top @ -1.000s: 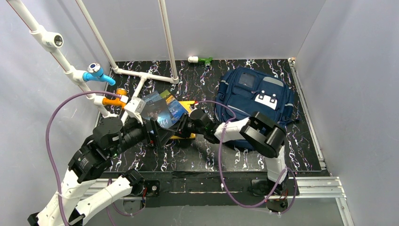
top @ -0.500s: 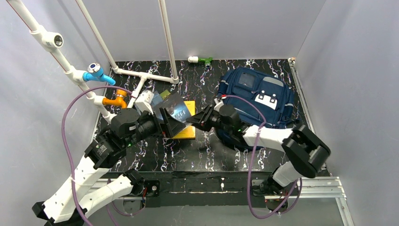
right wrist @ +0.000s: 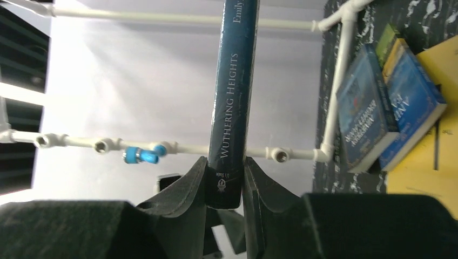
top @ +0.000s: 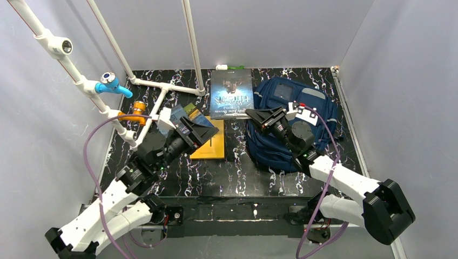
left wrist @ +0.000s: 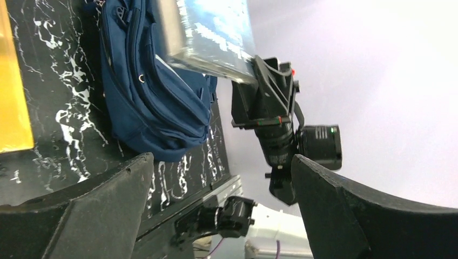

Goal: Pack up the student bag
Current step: Pick up the book from the center of the board.

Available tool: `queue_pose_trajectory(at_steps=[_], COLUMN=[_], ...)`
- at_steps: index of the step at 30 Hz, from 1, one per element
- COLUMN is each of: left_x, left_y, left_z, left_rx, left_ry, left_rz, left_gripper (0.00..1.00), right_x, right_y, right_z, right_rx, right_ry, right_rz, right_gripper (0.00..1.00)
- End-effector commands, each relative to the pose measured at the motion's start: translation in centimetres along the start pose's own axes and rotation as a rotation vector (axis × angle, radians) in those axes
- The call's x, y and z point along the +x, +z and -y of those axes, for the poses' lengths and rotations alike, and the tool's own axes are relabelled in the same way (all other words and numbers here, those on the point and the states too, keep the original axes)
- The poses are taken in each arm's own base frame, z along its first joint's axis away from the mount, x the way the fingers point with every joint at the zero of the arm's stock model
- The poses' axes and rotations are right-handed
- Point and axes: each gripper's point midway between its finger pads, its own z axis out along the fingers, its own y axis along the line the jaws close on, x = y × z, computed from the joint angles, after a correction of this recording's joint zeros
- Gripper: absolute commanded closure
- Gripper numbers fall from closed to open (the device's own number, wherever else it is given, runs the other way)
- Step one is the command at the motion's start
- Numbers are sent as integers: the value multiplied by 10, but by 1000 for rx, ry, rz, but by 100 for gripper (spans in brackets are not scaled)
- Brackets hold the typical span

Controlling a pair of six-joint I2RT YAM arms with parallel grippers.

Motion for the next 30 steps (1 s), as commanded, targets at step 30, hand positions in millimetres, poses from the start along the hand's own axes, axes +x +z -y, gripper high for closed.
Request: queue_pose_trajectory(at_steps=[30], left_x=[-38], left_y=[151], left_z=[56], left_rx=[113], left_ry=[-114], left_rz=[539], left_gripper=[38], right_x=[-28], right_y=[-36], right_z=[-104], right_rx=[-383], right_ry=[181], right_rz=[168], right_gripper=[99])
